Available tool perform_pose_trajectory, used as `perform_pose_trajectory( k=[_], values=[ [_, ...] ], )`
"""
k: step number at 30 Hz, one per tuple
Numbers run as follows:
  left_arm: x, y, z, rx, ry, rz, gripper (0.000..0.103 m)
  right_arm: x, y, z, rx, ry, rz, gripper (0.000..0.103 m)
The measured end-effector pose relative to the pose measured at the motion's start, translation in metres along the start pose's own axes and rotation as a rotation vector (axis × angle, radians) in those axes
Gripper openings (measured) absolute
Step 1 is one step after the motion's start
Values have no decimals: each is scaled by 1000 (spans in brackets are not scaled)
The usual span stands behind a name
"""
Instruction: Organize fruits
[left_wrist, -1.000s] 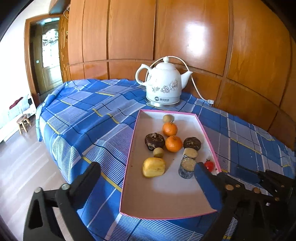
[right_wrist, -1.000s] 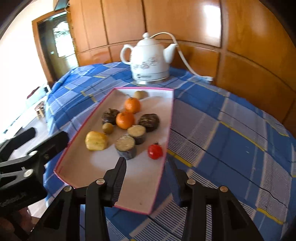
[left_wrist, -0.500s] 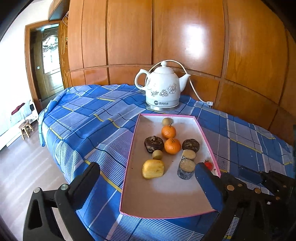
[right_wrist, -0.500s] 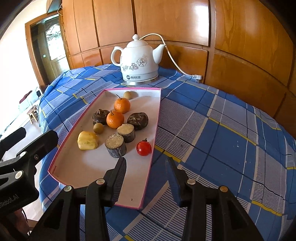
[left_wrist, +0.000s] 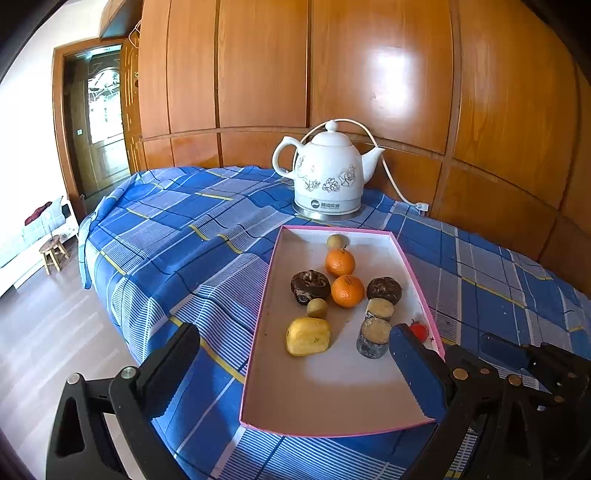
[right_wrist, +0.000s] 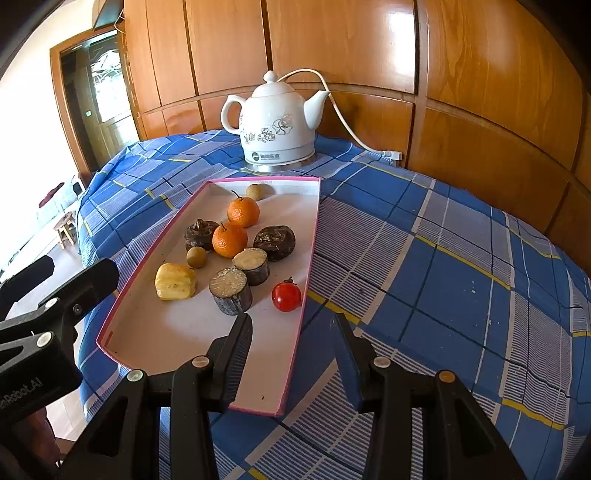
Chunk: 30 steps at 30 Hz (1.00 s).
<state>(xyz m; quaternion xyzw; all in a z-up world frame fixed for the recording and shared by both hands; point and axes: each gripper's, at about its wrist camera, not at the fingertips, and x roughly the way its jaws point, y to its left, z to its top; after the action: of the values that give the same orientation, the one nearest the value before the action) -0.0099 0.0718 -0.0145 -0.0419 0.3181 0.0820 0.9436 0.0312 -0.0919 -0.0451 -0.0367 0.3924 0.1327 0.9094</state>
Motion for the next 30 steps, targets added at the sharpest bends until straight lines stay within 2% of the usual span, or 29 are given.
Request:
perform_pose_trajectory(
  k=[11,30],
  values=[
    [-2,5,0,-13,-18,34,103,-3,7,0,-27,-11,-2,45],
    [-4,6,0,-12,-21,34,103,-4,8,-1,-33,-11,0,45]
  ],
)
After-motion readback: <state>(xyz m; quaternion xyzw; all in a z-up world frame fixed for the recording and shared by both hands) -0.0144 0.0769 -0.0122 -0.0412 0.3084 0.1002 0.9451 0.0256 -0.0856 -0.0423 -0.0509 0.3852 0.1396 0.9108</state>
